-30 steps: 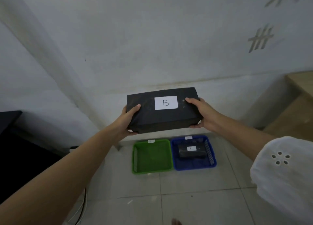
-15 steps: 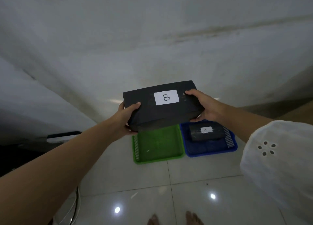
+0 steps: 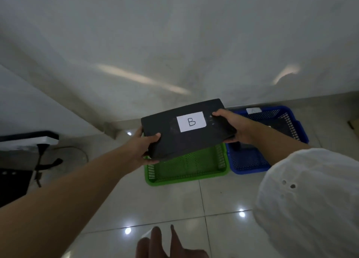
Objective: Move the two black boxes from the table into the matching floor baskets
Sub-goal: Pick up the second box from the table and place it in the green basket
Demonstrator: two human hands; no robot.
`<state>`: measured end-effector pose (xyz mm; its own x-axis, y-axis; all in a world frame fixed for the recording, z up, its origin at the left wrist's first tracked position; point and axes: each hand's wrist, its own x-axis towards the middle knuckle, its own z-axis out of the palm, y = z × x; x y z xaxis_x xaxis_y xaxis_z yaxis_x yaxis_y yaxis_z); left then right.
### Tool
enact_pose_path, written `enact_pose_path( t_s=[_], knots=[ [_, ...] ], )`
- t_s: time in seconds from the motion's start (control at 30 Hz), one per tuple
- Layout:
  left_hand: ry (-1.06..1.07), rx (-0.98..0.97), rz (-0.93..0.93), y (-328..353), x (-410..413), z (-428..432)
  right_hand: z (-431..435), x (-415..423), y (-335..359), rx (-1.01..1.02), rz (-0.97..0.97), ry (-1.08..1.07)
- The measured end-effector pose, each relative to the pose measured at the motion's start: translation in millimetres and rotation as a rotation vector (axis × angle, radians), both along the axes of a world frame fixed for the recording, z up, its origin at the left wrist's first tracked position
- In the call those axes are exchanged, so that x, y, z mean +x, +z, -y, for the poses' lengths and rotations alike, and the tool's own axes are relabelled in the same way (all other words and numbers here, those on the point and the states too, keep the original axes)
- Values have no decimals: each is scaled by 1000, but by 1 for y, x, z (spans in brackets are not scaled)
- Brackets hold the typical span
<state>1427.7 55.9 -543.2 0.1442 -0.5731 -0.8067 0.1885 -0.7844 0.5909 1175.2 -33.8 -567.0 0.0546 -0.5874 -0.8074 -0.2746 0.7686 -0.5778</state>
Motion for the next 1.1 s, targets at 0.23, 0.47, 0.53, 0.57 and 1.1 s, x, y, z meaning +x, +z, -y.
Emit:
enact_pose_path(
  t_s=[0.23, 0.47, 0.53, 0.57, 1.1],
  knots=[
    [51, 42, 18, -72, 2, -14, -12, 15, -61, 5, 1, 5],
    [64, 65, 62, -132, 7, 2, -5, 18, -119, 11, -19, -21],
    [65, 75, 64, -150, 6, 6, -4, 19, -136, 23, -39, -24],
    [69, 76, 66, -159, 6, 7, -4, 21, -144, 27, -51, -25],
    [96, 19, -29, -210, -17, 20, 4, 29, -203, -10, -61, -152]
  ],
)
